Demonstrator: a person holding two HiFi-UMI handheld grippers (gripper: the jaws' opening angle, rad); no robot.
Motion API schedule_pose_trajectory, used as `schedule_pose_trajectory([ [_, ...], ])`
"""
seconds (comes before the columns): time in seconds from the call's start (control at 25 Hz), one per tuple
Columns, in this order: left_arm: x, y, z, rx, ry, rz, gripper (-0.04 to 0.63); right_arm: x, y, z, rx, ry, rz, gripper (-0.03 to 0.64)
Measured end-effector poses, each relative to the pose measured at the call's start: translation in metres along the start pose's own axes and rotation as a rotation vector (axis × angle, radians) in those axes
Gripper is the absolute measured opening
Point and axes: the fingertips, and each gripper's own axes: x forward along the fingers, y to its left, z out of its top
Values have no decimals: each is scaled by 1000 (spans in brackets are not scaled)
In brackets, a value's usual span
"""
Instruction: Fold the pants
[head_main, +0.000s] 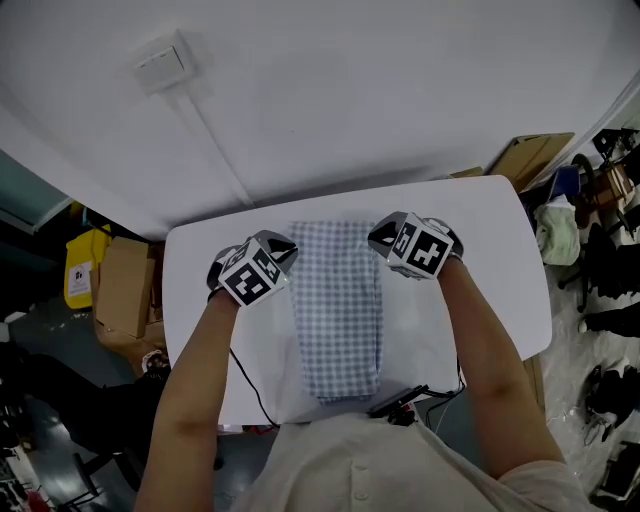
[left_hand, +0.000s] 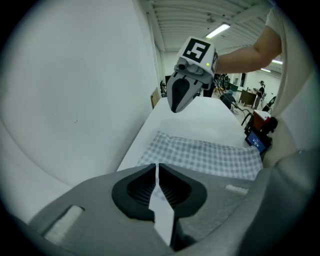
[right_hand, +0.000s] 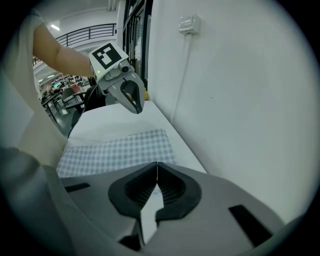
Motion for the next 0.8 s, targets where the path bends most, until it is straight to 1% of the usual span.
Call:
schedule_pose_trajectory([
  [0.08, 8, 12, 1, -17, 2, -10, 21, 9, -10, 0, -2, -4, 9, 17],
  [0.2, 22, 24, 2, -18, 17, -28, 21, 23, -21, -5, -5, 13, 28, 18],
  [0.44, 49, 40, 0, -24, 34, -31, 32, 44, -38, -9, -14, 28, 57, 23],
  [0.52, 57, 41, -1, -22, 41, -40, 90, 50, -42, -12, -12, 34, 65, 62],
  [0.56, 61, 42, -2, -20, 48, -44, 106, 53, -44, -14, -12, 38, 69, 74],
  [0.68, 74, 49, -10, -19, 80, -51, 110, 66, -50, -24, -10, 56, 82, 116],
  [0.8, 87, 58, -19, -19, 107, -83, 110, 81, -60, -38, 11, 85, 94, 183],
])
